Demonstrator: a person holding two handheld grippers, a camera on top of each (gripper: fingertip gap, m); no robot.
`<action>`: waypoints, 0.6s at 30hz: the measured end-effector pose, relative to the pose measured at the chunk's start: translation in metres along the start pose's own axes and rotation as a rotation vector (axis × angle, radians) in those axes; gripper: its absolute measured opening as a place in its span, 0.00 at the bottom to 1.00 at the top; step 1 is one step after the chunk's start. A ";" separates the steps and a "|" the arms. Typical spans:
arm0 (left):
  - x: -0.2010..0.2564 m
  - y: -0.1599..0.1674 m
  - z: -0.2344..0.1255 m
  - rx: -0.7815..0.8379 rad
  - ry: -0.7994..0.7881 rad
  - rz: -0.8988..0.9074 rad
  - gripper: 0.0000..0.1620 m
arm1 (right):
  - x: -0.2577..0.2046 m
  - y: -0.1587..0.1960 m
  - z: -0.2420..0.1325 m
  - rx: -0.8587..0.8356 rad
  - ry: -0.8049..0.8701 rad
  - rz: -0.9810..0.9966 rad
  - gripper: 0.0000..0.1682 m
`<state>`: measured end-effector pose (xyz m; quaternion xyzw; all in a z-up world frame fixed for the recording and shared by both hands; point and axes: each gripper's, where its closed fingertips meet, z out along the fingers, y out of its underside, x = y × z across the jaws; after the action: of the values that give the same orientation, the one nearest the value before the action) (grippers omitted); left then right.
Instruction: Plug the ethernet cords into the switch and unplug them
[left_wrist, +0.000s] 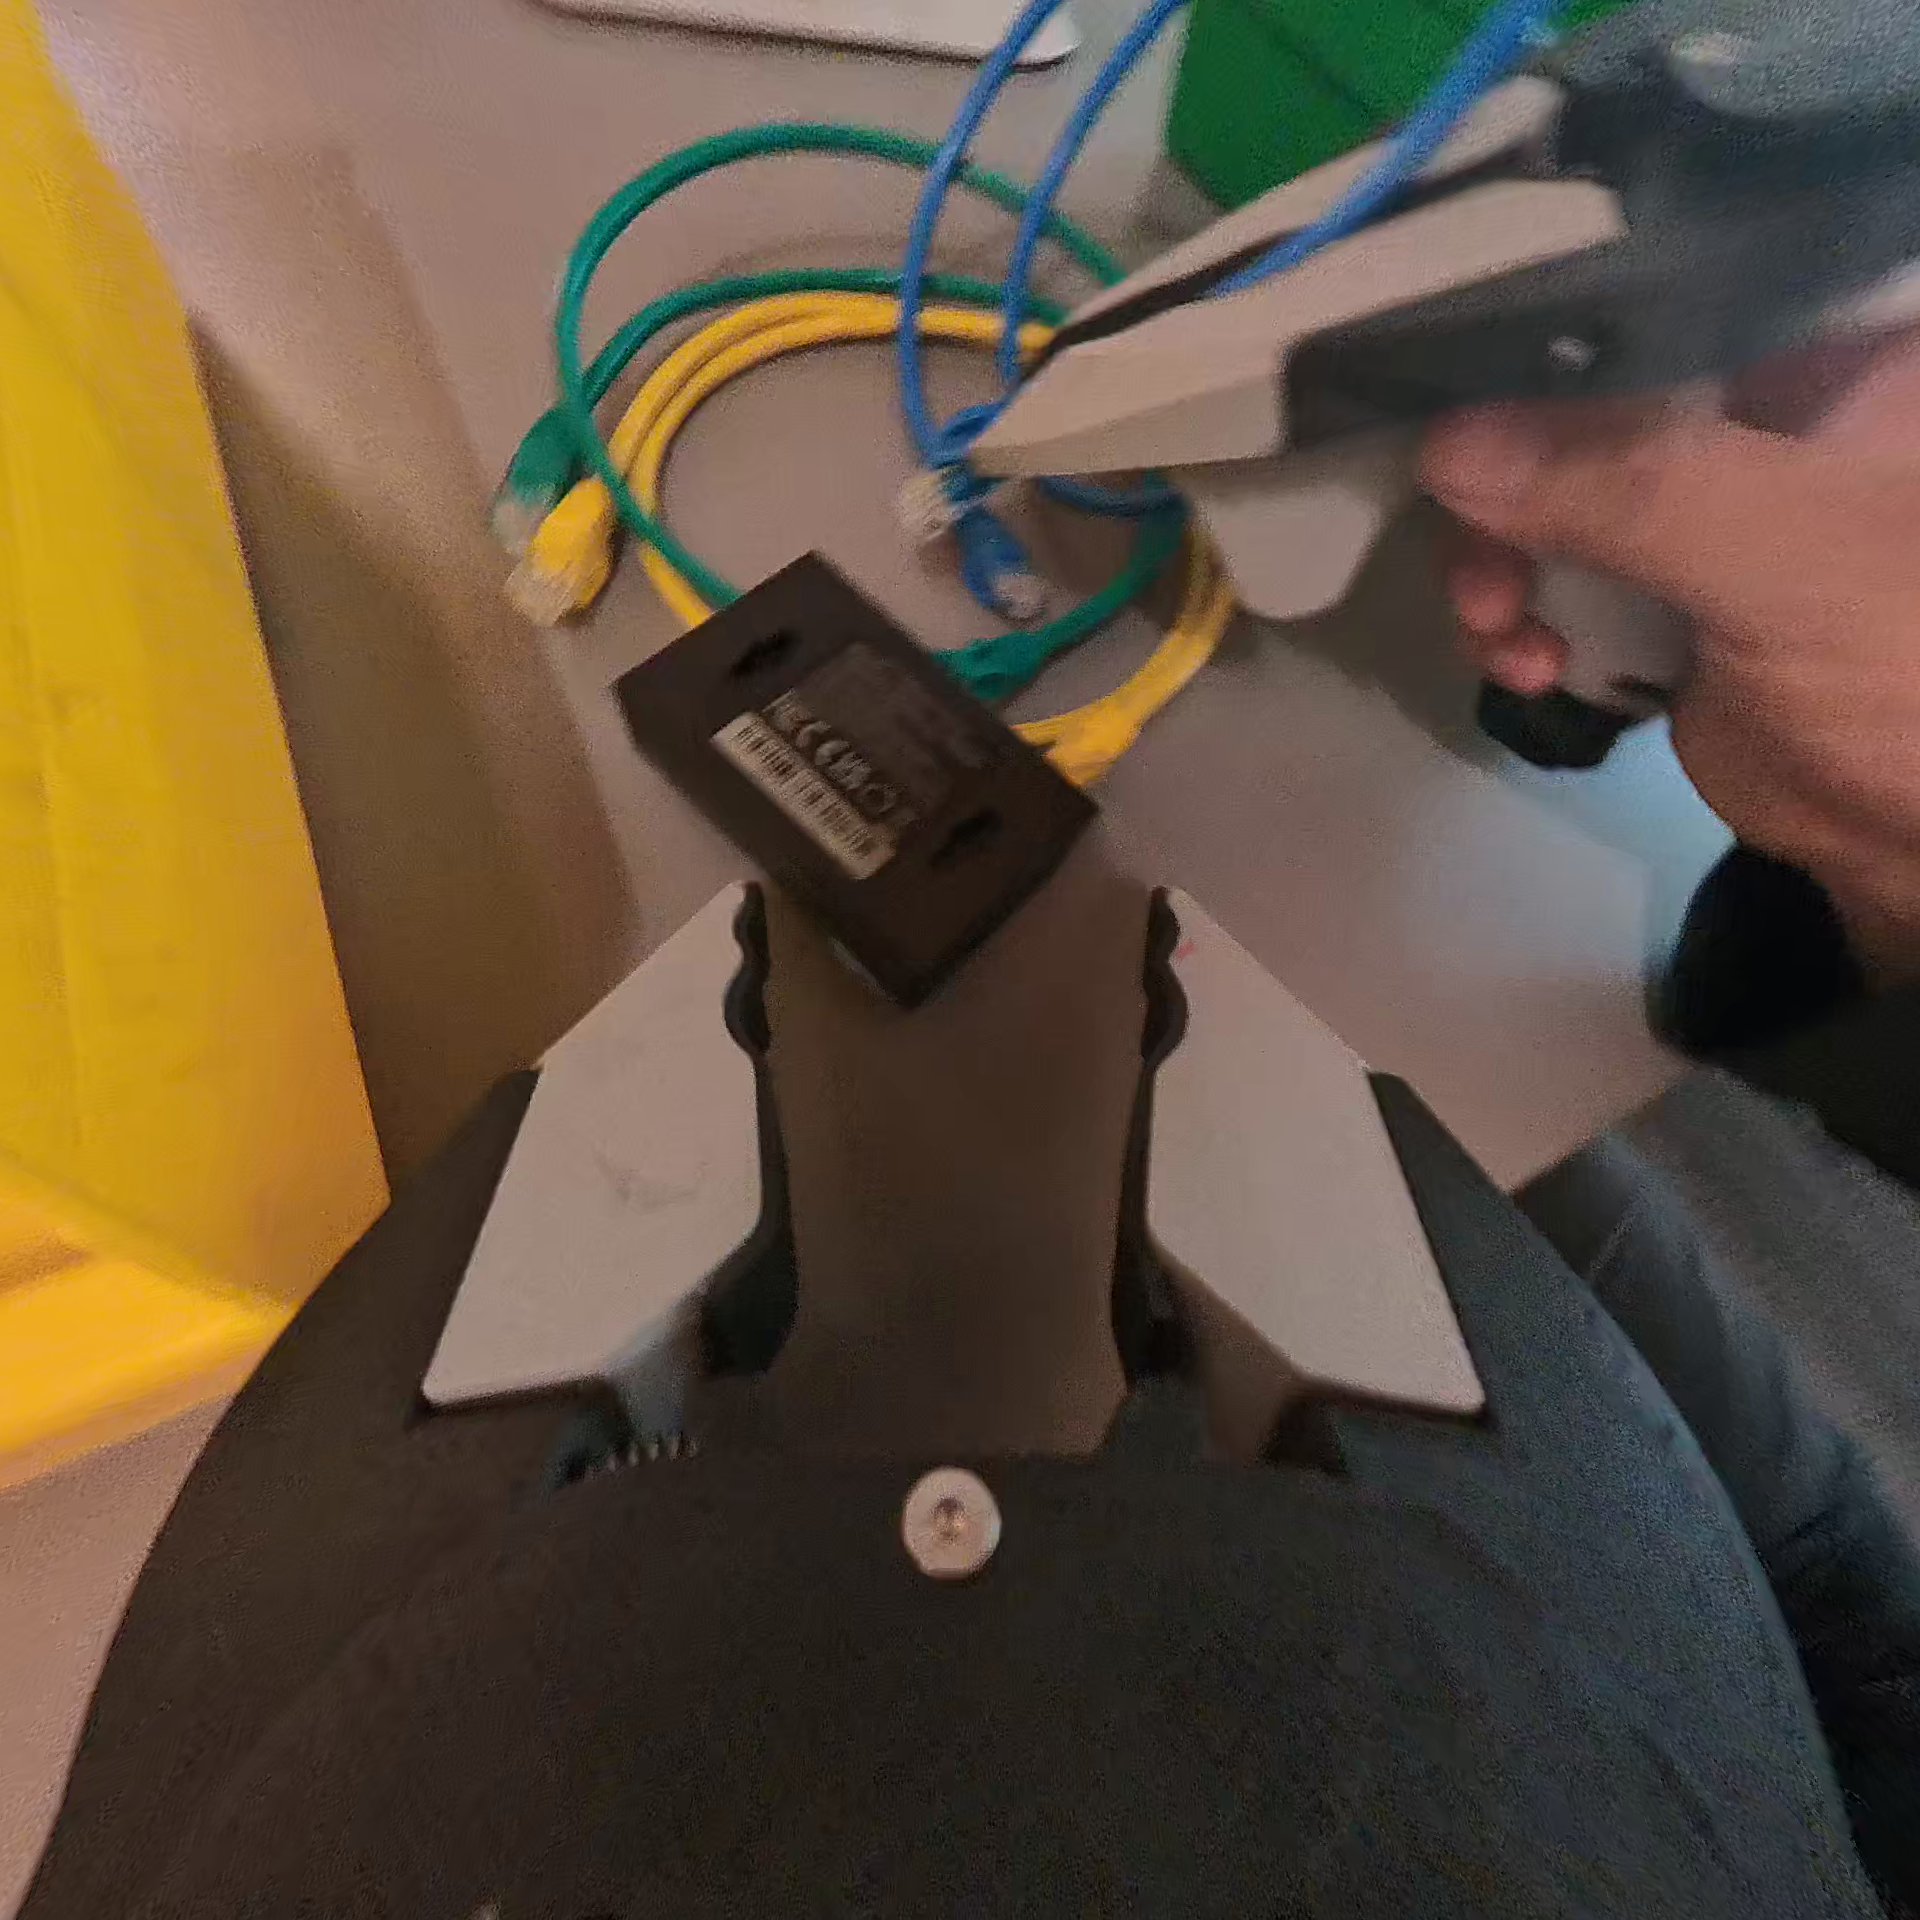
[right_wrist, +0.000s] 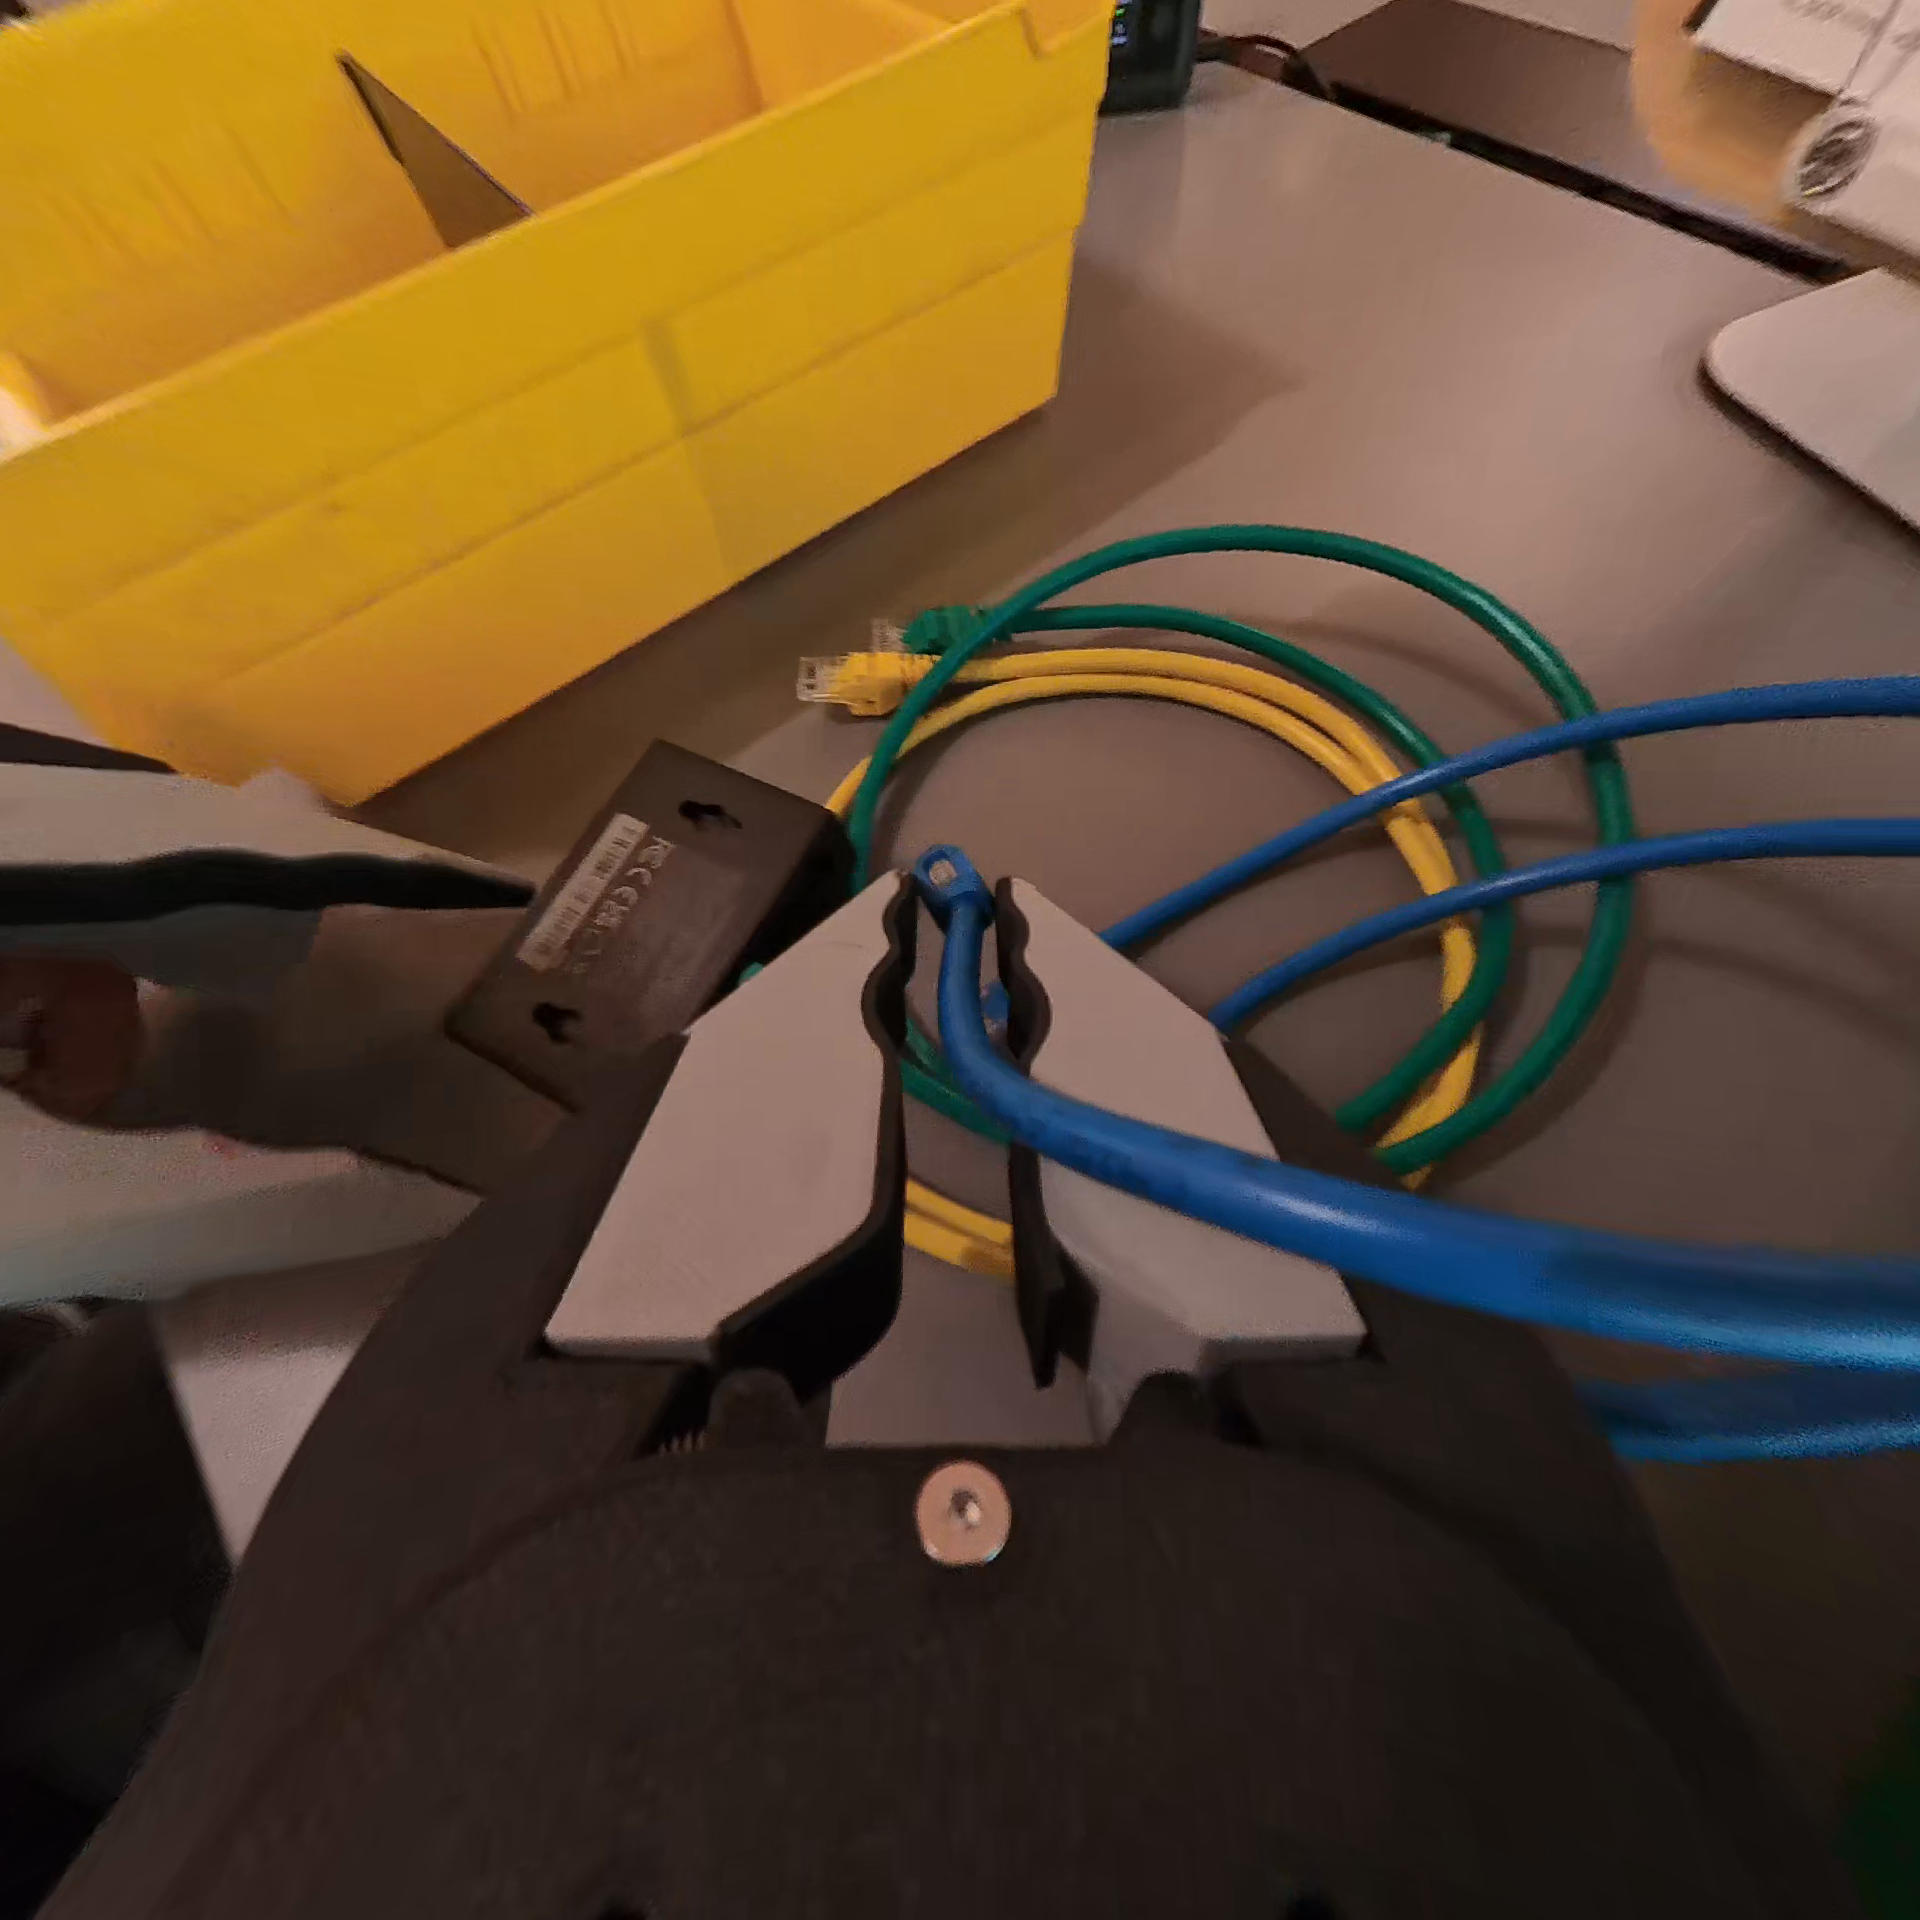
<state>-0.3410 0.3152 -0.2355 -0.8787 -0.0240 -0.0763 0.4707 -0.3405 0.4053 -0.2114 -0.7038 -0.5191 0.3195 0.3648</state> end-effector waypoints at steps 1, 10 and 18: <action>-0.008 0.004 0.003 -0.029 -0.030 -0.074 0.45 | 0.001 0.001 0.001 0.008 0.012 -0.013 0.07; -0.023 0.000 0.014 -0.067 -0.056 -0.217 0.38 | -0.007 0.016 0.024 -0.074 -0.127 0.061 0.07; -0.014 -0.022 0.020 -0.030 0.207 -0.478 0.49 | -0.016 0.017 0.026 -0.081 -0.260 0.137 0.07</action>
<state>-0.3547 0.3447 -0.2302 -0.8425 -0.1816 -0.2750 0.4261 -0.3580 0.3919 -0.2381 -0.7044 -0.5252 0.4109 0.2432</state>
